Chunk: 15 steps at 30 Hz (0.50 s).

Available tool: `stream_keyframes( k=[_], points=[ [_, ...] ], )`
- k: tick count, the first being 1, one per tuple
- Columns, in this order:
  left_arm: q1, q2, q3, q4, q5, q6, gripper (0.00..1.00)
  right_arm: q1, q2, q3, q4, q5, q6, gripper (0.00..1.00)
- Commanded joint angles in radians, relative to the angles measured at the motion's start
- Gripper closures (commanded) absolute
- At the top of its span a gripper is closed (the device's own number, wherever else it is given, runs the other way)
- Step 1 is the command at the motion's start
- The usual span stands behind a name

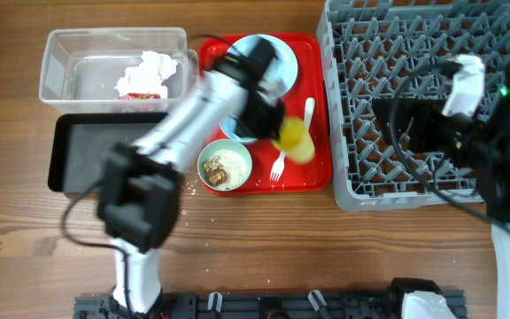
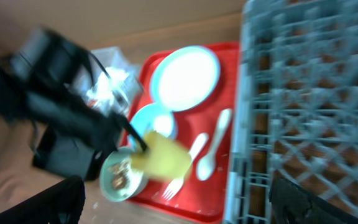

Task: Sort waste into correct bins and load items into the dishwasher rack
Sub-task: 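Grasp the yellow cup with right gripper and place it in the dish rack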

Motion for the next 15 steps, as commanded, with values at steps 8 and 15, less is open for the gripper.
stream_keyframes(
  k=[8,15],
  points=[
    [0.276,-0.082,0.031,0.001,0.881,0.171,0.96,0.023,0.451,-0.002,0.238,-0.933,-0.335,0.03],
    [0.211,-0.082,0.031,0.001,0.927,0.17,0.96,0.112,0.502,-0.002,0.352,-0.896,-0.301,0.06]
  ],
)
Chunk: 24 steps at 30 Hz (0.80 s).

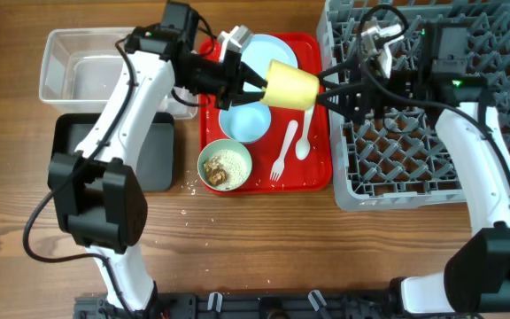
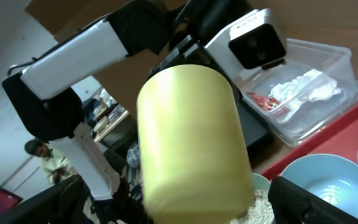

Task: Sort waste into correct bins and load items into the dishwasher rack
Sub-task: 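Grasp the yellow cup with right gripper and place it in the dish rack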

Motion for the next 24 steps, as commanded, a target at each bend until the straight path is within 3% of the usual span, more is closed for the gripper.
stream_keyframes(
  k=[1,3,7,9,10,11,13,16,17,18,21,22,24],
  points=[
    [-0.019,-0.018,0.012,0.001,0.083,0.024,0.96,0.027,0.011,0.002,0.009,0.021,0.002,0.09],
    [-0.019,-0.018,0.012,0.002,0.084,0.024,0.96,0.049,0.011,0.002,0.014,0.032,0.002,0.26],
    [-0.02,-0.018,0.012,0.004,0.087,0.024,0.96,0.067,0.011,0.002,0.022,0.051,0.003,0.36],
    [-0.022,-0.018,0.012,0.004,0.086,0.024,0.96,0.067,0.011,0.002,0.042,0.051,0.017,0.49],
    [-0.026,-0.018,0.012,0.003,0.082,0.024,0.92,0.067,0.011,0.002,0.082,0.051,0.061,0.53],
    [-0.027,-0.018,0.012,0.003,0.081,0.024,0.78,0.065,0.011,0.002,0.106,0.052,0.086,0.53],
    [-0.026,-0.018,0.012,0.003,0.081,0.024,0.66,0.04,0.007,0.002,0.122,0.052,0.103,0.57],
    [-0.026,-0.018,0.012,0.004,0.063,0.024,0.57,-0.058,-0.012,0.002,0.109,0.133,0.193,0.58],
    [-0.026,-0.018,0.012,0.004,0.014,0.024,0.55,-0.137,-0.059,0.002,0.05,0.288,0.267,0.57],
    [-0.026,-0.018,0.012,0.004,-0.143,0.024,0.53,-0.172,-0.093,0.003,0.014,0.369,0.307,0.57],
    [-0.037,-0.018,0.012,0.0,-0.774,0.012,0.53,-0.209,-0.307,0.011,-0.308,0.879,0.362,0.57],
    [-0.045,-0.018,0.012,0.001,-0.895,0.012,0.51,-0.196,-0.363,0.011,-0.416,1.022,0.365,0.57],
    [-0.046,-0.018,0.012,0.011,-0.983,0.012,0.49,-0.151,-0.396,0.01,-0.6,1.249,0.366,0.57]
  ],
)
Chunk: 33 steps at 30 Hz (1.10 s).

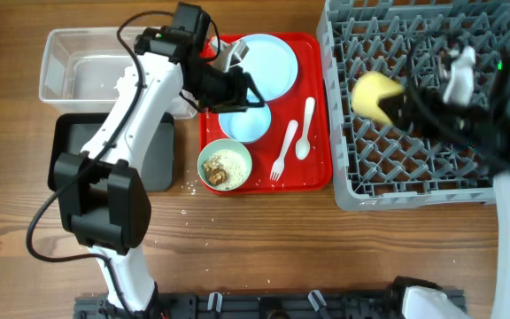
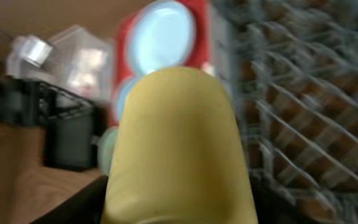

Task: Sort waste into correct bins and load items into the dishwasher rack
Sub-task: 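Grasp the yellow cup with right gripper and place it in the dish rack, then grasp the rice bowl with left gripper and tip contents onto black tray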

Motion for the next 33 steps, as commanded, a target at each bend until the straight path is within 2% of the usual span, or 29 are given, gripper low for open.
stream_keyframes(
  k=[1,6,11,14,15,17,19,21,22,27,31,33],
  points=[
    [-0.008,-0.018,0.012,0.011,-0.273,-0.002,0.49,0.069,0.002,-0.006,-0.146,0.409,0.047,0.57],
    [-0.008,-0.018,0.012,0.021,-0.284,-0.002,0.5,0.203,0.191,-0.008,-0.259,0.534,0.1,0.56],
    [-0.007,-0.018,0.012,0.021,-0.299,-0.002,0.49,0.253,0.369,-0.008,-0.251,0.526,0.093,0.56],
    [-0.007,-0.018,0.012,0.021,-0.299,-0.002,0.48,0.268,0.391,-0.008,-0.227,0.526,0.095,0.18],
    [-0.007,-0.018,0.012,0.021,-0.299,-0.002,0.47,0.268,0.386,-0.002,-0.216,0.525,0.094,0.12],
    [-0.01,-0.018,0.012,0.002,-0.299,-0.014,0.55,0.266,0.374,0.037,-0.22,0.517,0.095,0.07],
    [-0.028,-0.019,0.012,-0.036,-0.299,-0.073,0.55,0.266,0.341,0.127,-0.24,0.492,0.093,0.03],
    [-0.072,-0.018,0.012,-0.09,-0.315,-0.155,0.55,0.266,0.317,0.233,-0.246,0.492,0.092,0.03],
    [-0.111,-0.018,0.01,-0.122,-0.385,-0.233,0.56,0.266,0.307,0.275,-0.238,0.492,0.092,0.03],
    [-0.29,-0.018,-0.119,-0.095,-0.604,-0.47,0.55,0.266,0.304,0.29,-0.212,0.508,0.065,0.03],
    [-0.328,-0.018,-0.291,0.074,-0.612,-0.497,0.59,0.266,0.304,0.29,-0.211,0.507,0.035,0.02],
    [-0.328,-0.018,-0.362,0.146,-0.608,-0.497,0.7,0.266,0.304,0.29,-0.211,0.507,0.032,0.03]
  ],
)
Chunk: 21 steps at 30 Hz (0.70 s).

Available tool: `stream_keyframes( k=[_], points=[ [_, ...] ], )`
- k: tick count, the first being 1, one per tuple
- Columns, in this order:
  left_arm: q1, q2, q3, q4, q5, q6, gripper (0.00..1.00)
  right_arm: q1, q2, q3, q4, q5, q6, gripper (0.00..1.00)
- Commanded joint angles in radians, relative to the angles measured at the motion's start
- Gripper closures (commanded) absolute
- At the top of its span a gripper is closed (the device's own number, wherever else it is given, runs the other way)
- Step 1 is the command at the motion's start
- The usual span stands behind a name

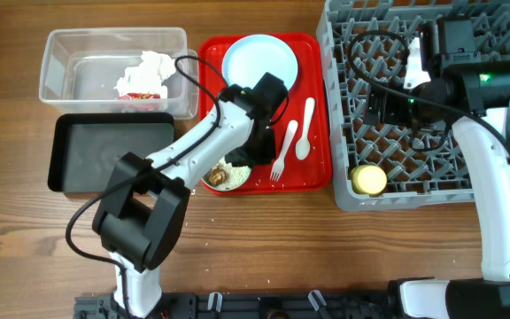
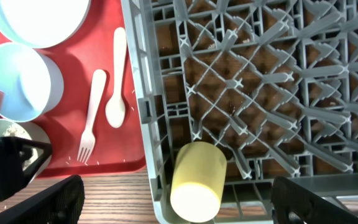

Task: Sort waste into correct bins and load items into the dishwasher rack
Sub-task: 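Grasp the rice bowl with left gripper and tip contents onto black tray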

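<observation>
A yellow cup [image 1: 368, 180] [image 2: 196, 182] stands bottom-up in the front left corner of the grey dishwasher rack [image 1: 432, 190]. My right gripper [image 1: 377, 105] [image 2: 179, 214] hangs over the rack, open and empty, above the cup. On the red tray [image 1: 317, 53] lie a white plate [image 1: 259, 60], a blue bowl [image 2: 20, 81], a bowl of food scraps [image 1: 222, 175], a fork [image 1: 282, 152] and a spoon [image 1: 305, 128]. My left gripper [image 1: 249, 149] is low over the two bowls; its jaws are hidden under the wrist.
A clear bin [image 1: 113, 66] holding crumpled paper and a wrapper stands at the back left. A black bin [image 1: 104, 152] sits in front of it, beside the tray. Crumbs lie on the wood near the tray's front edge.
The right gripper held the yellow cup above the rack; now the cup stands in the rack's front left corner and the gripper is open, clear of it. The left gripper has moved down over the bowls.
First my left gripper held the yellow cup over the tray. Then the cup was between both grippers above the tray's right edge. After that the right gripper alone held it over the rack, the left back by the tray. Now it rests in the rack.
</observation>
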Motion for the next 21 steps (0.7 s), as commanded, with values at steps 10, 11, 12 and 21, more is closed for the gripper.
stream_keyframes(
  k=[10,11,12,21],
  points=[
    [-0.002,-0.095,-0.08,0.037,-0.022,-0.028,0.96,0.016,-0.046,0.01,-0.115,-0.081,-0.041,0.1],
    [0.0,-0.137,-0.08,0.027,-0.022,-0.028,0.96,0.036,-0.089,0.01,-0.149,-0.08,-0.04,0.1],
    [0.001,-0.169,-0.08,0.014,-0.022,-0.029,0.96,0.049,-0.127,0.01,-0.166,-0.072,-0.039,0.1],
    [0.296,-0.425,-0.08,-0.13,0.155,0.194,0.96,0.055,-0.26,0.008,-0.117,-0.043,-0.038,0.03]
  ],
)
